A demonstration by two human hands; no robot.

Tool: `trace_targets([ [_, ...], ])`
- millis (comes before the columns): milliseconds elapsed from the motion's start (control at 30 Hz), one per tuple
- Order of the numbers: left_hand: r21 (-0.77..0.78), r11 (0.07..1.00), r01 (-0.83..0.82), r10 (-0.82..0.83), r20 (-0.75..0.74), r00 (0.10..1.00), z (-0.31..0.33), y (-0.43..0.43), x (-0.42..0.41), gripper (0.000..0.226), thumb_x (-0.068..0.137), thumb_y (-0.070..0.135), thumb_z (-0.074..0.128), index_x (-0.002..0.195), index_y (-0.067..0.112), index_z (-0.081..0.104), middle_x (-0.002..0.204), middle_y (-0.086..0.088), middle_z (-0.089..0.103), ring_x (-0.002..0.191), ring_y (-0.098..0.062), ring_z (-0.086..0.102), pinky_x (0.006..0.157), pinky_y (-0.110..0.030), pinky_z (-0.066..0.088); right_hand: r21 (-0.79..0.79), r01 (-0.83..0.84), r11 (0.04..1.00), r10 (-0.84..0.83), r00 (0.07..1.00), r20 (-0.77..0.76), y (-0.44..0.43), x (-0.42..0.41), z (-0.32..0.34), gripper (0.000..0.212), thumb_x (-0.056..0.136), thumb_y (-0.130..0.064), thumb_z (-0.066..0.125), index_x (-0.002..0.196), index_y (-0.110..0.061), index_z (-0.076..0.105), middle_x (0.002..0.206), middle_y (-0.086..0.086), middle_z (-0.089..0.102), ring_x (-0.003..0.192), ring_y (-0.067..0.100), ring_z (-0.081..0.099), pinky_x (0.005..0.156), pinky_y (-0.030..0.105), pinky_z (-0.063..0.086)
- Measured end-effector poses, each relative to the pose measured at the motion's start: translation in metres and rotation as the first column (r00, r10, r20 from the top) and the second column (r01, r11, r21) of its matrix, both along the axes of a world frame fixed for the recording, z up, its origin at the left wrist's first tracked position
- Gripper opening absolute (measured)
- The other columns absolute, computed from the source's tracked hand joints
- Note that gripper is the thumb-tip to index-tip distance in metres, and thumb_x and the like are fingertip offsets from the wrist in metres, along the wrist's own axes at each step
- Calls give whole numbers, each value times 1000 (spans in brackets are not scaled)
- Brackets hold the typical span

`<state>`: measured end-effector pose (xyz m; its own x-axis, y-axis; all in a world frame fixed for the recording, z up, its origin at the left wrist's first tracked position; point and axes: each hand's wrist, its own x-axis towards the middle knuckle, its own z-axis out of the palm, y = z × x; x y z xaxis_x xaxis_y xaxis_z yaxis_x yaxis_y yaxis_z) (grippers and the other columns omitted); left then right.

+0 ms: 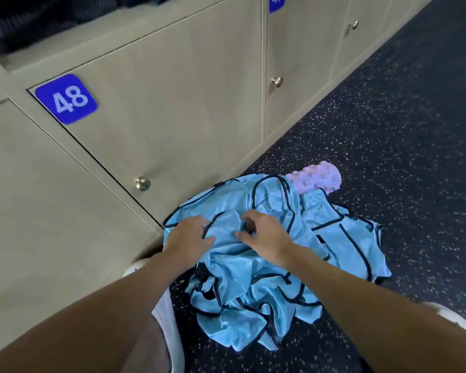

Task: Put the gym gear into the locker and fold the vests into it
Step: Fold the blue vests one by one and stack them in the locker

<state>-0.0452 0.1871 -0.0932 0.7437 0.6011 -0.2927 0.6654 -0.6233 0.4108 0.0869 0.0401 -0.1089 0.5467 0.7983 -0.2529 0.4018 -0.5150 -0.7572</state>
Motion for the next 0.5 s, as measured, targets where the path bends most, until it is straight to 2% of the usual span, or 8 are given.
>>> trace_targets([
  [67, -42, 998, -43, 44, 21, 999, -2, 2, -1, 19, 88, 24, 71, 102, 11, 69, 96, -5, 68, 92, -25, 64, 87, -42, 52, 18, 19, 1000, -19, 1000, 0, 7, -1, -5, 41, 93, -25, 67, 130, -14, 54, 87, -3, 62, 84, 20, 62, 79, 37, 51],
  [133, -65, 995, -75, 78, 44, 996, -4, 4, -1, 10, 88, 21, 71, 93, 12, 70, 92, -2, 69, 89, -23, 65, 85, -38, 52, 29, 52, 998, -52, 999, 6, 12, 2, -7, 37, 93, -20, 66, 128, -11, 58, 88, -3, 62, 85, 18, 60, 80, 36, 51],
  [200, -123, 986, -114, 126, 91, 988, -5, 6, 0, 6, 88, 21, 71, 89, 17, 67, 89, 2, 68, 84, -18, 64, 78, -29, 52, 26, 48, 999, -49, 998, 36, 14, 4, -7, 30, 89, -26, 71, 116, -14, 64, 100, 3, 61, 93, 20, 58, 82, 36, 50],
  [267, -199, 969, -145, 173, 130, 976, -3, 5, 3, 9, 88, 19, 73, 92, 17, 66, 88, 2, 67, 81, -14, 62, 71, -18, 47, -12, -2, 1000, 3, 999, 34, 13, 4, -6, 23, 82, -33, 76, 97, -19, 65, 101, 4, 59, 91, 22, 58, 79, 36, 48],
  [367, -287, 941, -178, 229, 153, 961, 2, 2, 8, 16, 87, 16, 75, 102, 11, 70, 84, 2, 67, 83, -14, 63, 76, -20, 46, -65, -4, 998, 6, 999, 35, 10, -1, -6, 14, 85, -21, 71, 81, -14, 60, 78, 4, 57, 70, 20, 52, 68, 34, 43],
  [433, -329, 928, -175, 238, 162, 958, 4, -1, 10, 15, 87, 12, 75, 100, 6, 71, 81, 1, 66, 78, -11, 62, 69, -14, 44, -24, 55, 998, -53, 997, 60, 9, -3, -7, 30, 87, -11, 61, 64, -15, 44, 63, 3, 43, 60, 20, 39, 60, 33, 33],
  [500, -341, 929, -142, 210, 170, 963, 9, -4, 10, 14, 88, 13, 74, 95, 1, 72, 77, -1, 64, 69, -11, 58, 64, -13, 42, 18, 94, 995, -95, 993, 73, 10, -3, -2, 27, 90, -8, 56, 64, -11, 46, 62, 8, 46, 60, 21, 39, 60, 34, 33],
])
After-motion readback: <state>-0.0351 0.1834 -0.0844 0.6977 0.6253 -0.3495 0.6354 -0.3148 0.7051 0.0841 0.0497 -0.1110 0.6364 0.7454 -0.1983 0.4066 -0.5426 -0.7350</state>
